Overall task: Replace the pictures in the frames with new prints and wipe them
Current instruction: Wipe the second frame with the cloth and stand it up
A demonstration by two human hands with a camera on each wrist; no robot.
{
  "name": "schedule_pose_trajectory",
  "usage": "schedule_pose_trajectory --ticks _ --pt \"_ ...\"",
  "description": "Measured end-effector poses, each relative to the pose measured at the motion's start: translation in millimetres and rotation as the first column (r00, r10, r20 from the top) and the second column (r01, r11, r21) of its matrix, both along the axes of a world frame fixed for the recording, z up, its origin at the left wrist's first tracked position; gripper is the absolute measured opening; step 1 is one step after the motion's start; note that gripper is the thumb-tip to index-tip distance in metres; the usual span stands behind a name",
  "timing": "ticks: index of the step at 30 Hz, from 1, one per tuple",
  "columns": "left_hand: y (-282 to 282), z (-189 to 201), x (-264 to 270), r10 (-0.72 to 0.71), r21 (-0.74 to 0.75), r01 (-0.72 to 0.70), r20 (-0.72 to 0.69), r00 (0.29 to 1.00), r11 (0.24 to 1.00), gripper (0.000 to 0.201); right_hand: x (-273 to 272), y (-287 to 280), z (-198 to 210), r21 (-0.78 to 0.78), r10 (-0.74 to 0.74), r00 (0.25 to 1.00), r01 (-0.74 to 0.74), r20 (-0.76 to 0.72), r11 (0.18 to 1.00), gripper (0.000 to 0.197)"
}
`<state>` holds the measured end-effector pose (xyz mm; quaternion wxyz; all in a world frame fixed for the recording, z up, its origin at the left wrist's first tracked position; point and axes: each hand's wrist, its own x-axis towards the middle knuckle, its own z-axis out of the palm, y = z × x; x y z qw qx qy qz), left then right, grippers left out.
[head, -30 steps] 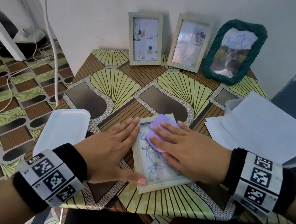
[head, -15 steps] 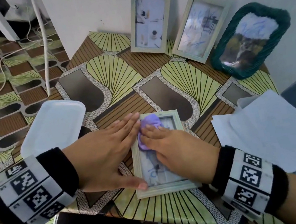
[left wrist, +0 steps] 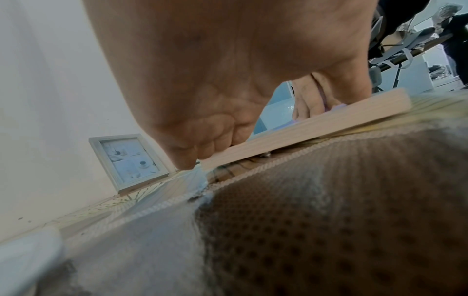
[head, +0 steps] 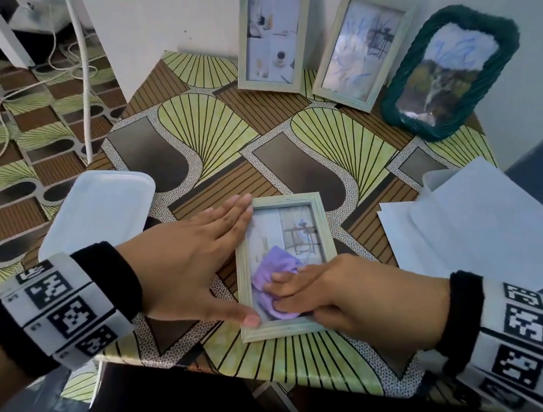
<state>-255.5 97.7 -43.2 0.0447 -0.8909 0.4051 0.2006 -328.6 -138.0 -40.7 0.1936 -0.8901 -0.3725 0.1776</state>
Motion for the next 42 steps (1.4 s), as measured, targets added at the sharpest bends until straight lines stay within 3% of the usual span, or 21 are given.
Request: schedule_pose_trajectory --ticks 3,8,13,19,22,25,31,35,38,42 --pt "0.1 1.6 0.2 0.011 0.003 -0.011 -0.035 0.999 1.000 0.133 -1.8 -9.7 2.5 -0.020 0.008 0.999 -0.007 0.040 1.000 0.038" --pt "0.0 2.0 -0.2 0.017 -0.001 -0.017 -0.057 0.998 1.000 0.132 -2.1 -14.7 1.6 -0.245 0.056 0.988 -0.018 0.146 0.969 0.034" --pt "-1.0 1.3 2.0 0.006 0.003 -0.006 -0.057 0.998 1.000 0.131 4.4 -13.0 -1.4 -0.288 0.041 0.936 0.067 0.351 0.955 0.031" --pt "-2.0 0.1 4.0 0.000 0.013 0.001 -0.063 0.998 1.000 0.132 32.2 -2.1 -0.4 -0.442 -0.022 0.965 0.140 0.262 0.886 0.047" --pt "-2.2 -0.1 4.6 0.001 0.021 0.000 -0.066 0.998 1.000 0.131 44.1 6.1 4.0 -0.405 -0.137 0.953 0.242 0.270 0.882 0.039" --pt "-2.3 0.2 4.5 0.002 0.025 0.000 -0.066 0.998 1.000 0.131 48.6 10.9 9.0 -0.238 -0.227 0.931 0.298 0.285 0.925 0.031" --pt "-2.2 -0.2 4.0 -0.005 0.031 0.007 -0.050 0.999 0.999 0.130 36.2 18.1 6.6 -0.066 -0.346 0.918 0.364 0.192 0.929 0.028" --pt "-2.6 1.3 3.6 -0.010 0.037 0.012 -0.048 0.999 0.999 0.129 29.3 21.4 1.1 -0.168 -0.267 0.940 0.305 0.213 0.937 0.028" --pt "-2.6 2.4 3.5 -0.006 0.034 0.008 -0.059 0.998 0.999 0.130 20.9 14.5 -1.0 -0.310 -0.203 0.937 0.290 0.284 0.905 0.040" --pt "-2.3 3.0 3.5 -0.005 0.024 0.007 -0.061 0.998 1.000 0.131 14.1 5.8 -2.7 -0.278 -0.288 0.931 0.344 0.224 0.897 0.049"
